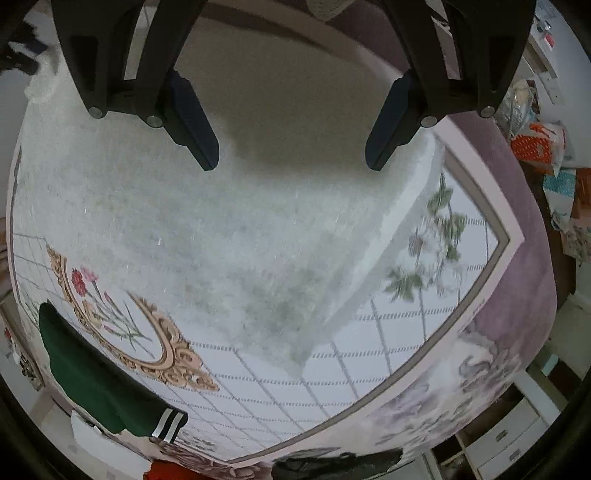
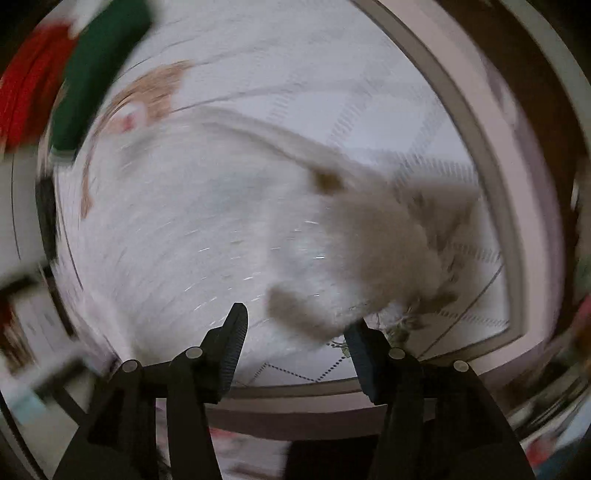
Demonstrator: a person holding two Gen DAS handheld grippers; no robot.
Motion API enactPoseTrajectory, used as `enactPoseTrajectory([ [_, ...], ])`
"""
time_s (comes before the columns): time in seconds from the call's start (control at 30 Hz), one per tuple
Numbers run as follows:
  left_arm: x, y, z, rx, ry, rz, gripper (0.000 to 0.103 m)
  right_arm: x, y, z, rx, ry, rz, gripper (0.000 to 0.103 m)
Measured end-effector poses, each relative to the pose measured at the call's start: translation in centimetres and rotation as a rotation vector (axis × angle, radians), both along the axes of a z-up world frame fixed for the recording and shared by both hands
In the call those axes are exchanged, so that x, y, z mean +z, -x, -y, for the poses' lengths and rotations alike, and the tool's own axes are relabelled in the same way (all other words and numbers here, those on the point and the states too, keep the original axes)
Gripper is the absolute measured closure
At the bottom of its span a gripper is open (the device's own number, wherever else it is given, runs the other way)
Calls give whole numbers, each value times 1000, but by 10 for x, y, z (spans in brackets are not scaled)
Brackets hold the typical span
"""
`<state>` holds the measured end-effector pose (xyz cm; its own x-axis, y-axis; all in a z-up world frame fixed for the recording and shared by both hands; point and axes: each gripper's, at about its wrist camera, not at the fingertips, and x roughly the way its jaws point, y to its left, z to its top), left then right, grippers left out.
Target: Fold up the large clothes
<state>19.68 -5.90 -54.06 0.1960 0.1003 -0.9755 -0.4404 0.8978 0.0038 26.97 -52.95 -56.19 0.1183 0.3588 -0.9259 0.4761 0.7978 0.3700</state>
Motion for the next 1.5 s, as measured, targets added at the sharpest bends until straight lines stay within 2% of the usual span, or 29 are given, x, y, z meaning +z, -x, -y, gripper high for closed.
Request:
enactPoseTrajectory([
  [0.17,14,-42,15,-62,-5,60,22,41,-47,-51,166,132,79,47],
  [0.23,16,-56,25,-98,-16,60,22,54,-54,-73,273,267,56,47],
  [0.27,16,-62,29,-111,-3,60,22,61,-45,-78,285,275,47,47],
  [0.3,15,-67,34,-123,26,64,22,66,-35,-73,270,252,53,47],
  [0.33,15,-69,36,-132,41,67,22,69,-30,-69,252,182,85,47],
  [0.4,11,-74,45,-165,29,53,22,67,-45,-86,299,80,144,47],
  [0.47,6,-77,49,-184,0,30,22,51,-76,-110,375,14,174,53],
  [0.53,-2,-75,45,-178,-1,3,22,21,-110,-150,492,-36,151,60],
  [0.57,-6,-73,42,-168,0,-10,22,-1,-126,-168,554,-7,102,68],
  [0.63,-14,-67,35,-155,-5,-35,22,-40,-142,-189,630,115,34,69],
  [0.67,-17,-65,32,-153,-10,-47,22,-52,-149,-197,652,143,28,69],
  [0.7,-20,-62,29,-150,-20,-62,22,-56,-158,-200,638,157,1,69],
  [0.8,-19,-58,28,-147,-36,-78,22,-64,-173,-191,561,92,-82,68],
  [0.87,-14,-59,36,-164,-19,-63,22,-60,-175,-186,591,47,-80,69],
  [0.93,-8,-62,52,-206,5,-46,22,-45,-171,-162,544,-59,-49,67],
  [0.97,-7,-65,64,-243,17,-34,22,-29,-161,-138,475,-133,13,52],
  [1.0,-8,-66,76,-275,27,-34,22,-14,-149,-116,423,-153,79,37],
  [1.03,-11,-68,87,-307,39,-37,22,1,-132,-93,368,-141,152,8],
  [1.07,-14,-71,95,-329,48,-41,22,15,-110,-68,305,-109,227,1],
  [1.1,-22,-72,107,-362,50,-54,22,22,-85,-43,240,-72,282,1],
  [1.13,-28,-75,114,-383,41,-68,22,20,-72,-26,201,-49,292,1],
  [1.2,-44,-78,124,-407,14,-93,21,1,-22,8,129,-63,258,1],
  [1.27,-49,-81,120,-392,14,-91,9,-29,10,32,73,-136,227,1],
  [1.33,-51,-84,112,-376,43,-96,3,-69,34,42,12,-204,206,1],
  [1.43,-57,-85,98,-336,120,-113,0,-115,55,44,-98,-334,252,2],
  [1.5,-58,-86,98,-346,123,-119,0,-138,47,45,-155,-431,345,2],
])
